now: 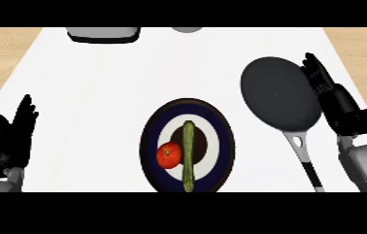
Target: Pick the squash from the plate and place it in the pan
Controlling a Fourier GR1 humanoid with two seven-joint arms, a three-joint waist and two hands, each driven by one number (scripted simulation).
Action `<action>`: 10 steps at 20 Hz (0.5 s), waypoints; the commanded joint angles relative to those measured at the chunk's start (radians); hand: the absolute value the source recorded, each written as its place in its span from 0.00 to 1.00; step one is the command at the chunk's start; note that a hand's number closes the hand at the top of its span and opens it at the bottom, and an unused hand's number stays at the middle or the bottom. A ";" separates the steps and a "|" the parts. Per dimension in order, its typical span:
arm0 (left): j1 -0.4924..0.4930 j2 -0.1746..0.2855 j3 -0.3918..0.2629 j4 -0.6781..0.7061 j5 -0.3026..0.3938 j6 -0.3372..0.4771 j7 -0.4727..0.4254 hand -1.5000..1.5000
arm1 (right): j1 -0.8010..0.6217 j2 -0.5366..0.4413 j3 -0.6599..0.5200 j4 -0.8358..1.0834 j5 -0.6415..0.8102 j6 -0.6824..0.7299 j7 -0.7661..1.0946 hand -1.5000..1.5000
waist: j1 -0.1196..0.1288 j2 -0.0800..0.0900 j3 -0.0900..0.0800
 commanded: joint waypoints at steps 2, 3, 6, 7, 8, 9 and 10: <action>-0.038 -0.091 -0.058 -0.098 -0.010 -0.032 -0.078 0.50 | -0.074 0.095 0.089 -0.093 -0.016 0.063 0.030 1.00 | -0.006 0.027 0.011; -0.063 -0.126 -0.099 -0.127 -0.020 -0.052 -0.114 0.50 | -0.107 0.139 0.135 -0.090 -0.025 0.099 0.031 1.00 | 0.008 0.029 0.010; -0.166 -0.186 -0.175 -0.222 -0.018 -0.135 -0.177 0.50 | -0.175 0.252 0.231 -0.138 -0.089 0.207 0.022 1.00 | 0.023 0.031 0.011; -0.128 -0.213 -0.194 -0.198 -0.001 -0.138 -0.160 0.50 | -0.160 0.024 0.234 -0.085 0.234 0.017 0.079 1.00 | -0.036 0.016 -0.002; -0.079 -0.228 -0.219 -0.228 -0.007 -0.160 -0.209 0.50 | -0.076 0.180 0.195 -0.092 0.121 -0.084 0.113 1.00 | -0.027 0.023 0.008; -0.076 -0.239 -0.216 -0.222 -0.013 -0.157 -0.222 0.50 | -0.006 0.206 0.230 -0.148 0.118 -0.064 0.069 0.00 | -0.031 0.026 0.010; -0.060 -0.243 -0.228 -0.267 -0.022 -0.144 -0.205 0.50 | -0.017 0.219 0.261 -0.217 0.131 -0.076 0.142 0.00 | -0.025 0.024 0.010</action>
